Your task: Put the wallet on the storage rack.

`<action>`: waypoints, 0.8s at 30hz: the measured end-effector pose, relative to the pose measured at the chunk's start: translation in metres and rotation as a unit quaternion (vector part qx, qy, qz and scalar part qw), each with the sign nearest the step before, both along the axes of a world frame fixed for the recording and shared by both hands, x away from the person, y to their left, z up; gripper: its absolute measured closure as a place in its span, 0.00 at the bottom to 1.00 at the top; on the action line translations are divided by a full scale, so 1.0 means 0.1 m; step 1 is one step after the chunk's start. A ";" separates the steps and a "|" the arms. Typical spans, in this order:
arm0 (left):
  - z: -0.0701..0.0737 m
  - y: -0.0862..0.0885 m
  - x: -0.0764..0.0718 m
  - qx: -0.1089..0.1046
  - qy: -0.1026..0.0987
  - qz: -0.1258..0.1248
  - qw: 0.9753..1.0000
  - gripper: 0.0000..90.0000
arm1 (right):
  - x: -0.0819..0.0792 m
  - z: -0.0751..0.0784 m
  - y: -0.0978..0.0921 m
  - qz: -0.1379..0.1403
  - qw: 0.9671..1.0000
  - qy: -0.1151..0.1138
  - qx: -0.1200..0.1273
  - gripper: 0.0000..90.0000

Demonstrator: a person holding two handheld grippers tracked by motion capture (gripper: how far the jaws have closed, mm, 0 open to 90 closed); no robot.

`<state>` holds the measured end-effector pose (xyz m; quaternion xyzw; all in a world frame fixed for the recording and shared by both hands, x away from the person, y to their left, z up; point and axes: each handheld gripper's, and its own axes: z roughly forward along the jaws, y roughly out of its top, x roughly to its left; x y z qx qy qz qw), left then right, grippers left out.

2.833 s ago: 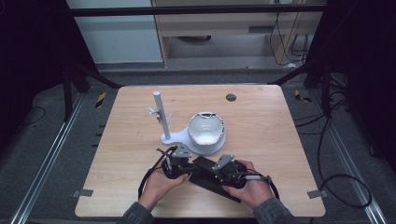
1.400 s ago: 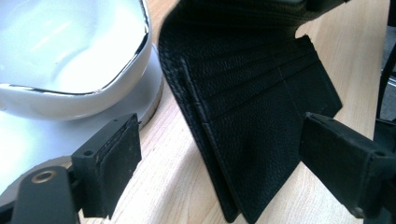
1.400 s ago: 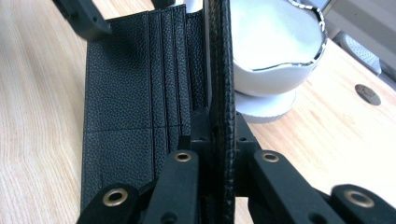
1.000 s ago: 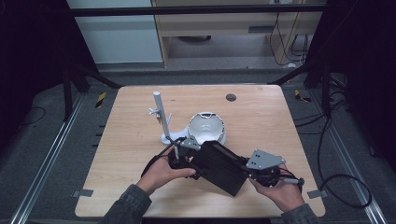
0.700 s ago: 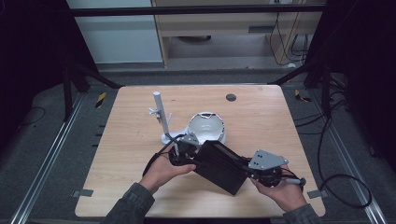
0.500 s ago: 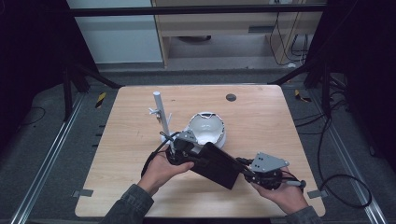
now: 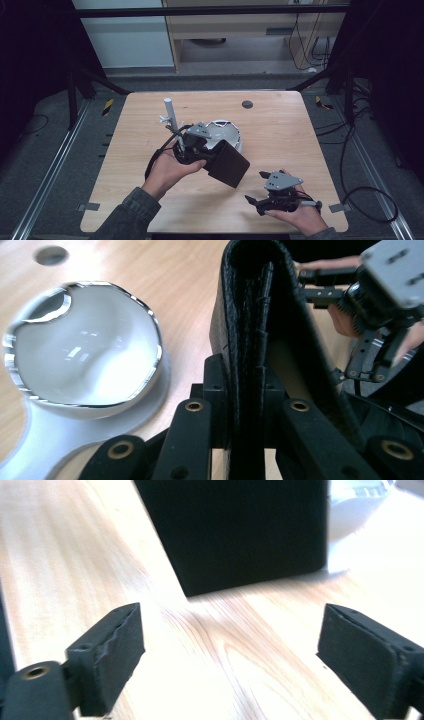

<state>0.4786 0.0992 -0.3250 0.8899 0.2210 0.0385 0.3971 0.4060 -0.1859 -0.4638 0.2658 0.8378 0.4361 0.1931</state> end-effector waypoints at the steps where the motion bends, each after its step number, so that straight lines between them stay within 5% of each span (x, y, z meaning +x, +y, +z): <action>1: 0.03 0.02 0.00 -0.003 0.000 0.001 1.000 0.89 | 0.02 -0.03 -0.03 -0.010 1.000 0.002 0.005 0.11; 3: 0.12 0.06 -0.01 -0.001 -0.007 0.006 1.000 0.89 | 0.10 -0.12 -0.14 -0.059 0.998 0.021 0.019 0.10; 4: 0.12 0.06 -0.01 -0.001 -0.007 0.006 1.000 0.89 | 0.10 -0.12 -0.14 -0.059 0.998 0.021 0.019 0.10; 5: 0.16 0.07 -0.01 0.000 -0.010 0.010 1.000 0.89 | 0.16 -0.21 -0.20 -0.095 0.995 0.038 0.017 0.10; 9: 0.23 0.09 -0.02 0.009 -0.017 0.011 1.000 0.89 | 0.23 -0.31 -0.28 -0.136 0.989 0.055 -0.003 0.10; 17: 0.35 0.07 -0.02 0.029 -0.030 0.011 0.999 0.89 | 0.30 -0.37 -0.35 -0.163 0.984 0.072 -0.003 0.09; 24: 0.41 0.05 0.02 0.023 -0.033 0.023 0.999 0.89 | 0.33 -0.43 -0.35 -0.174 0.980 0.095 -0.008 0.07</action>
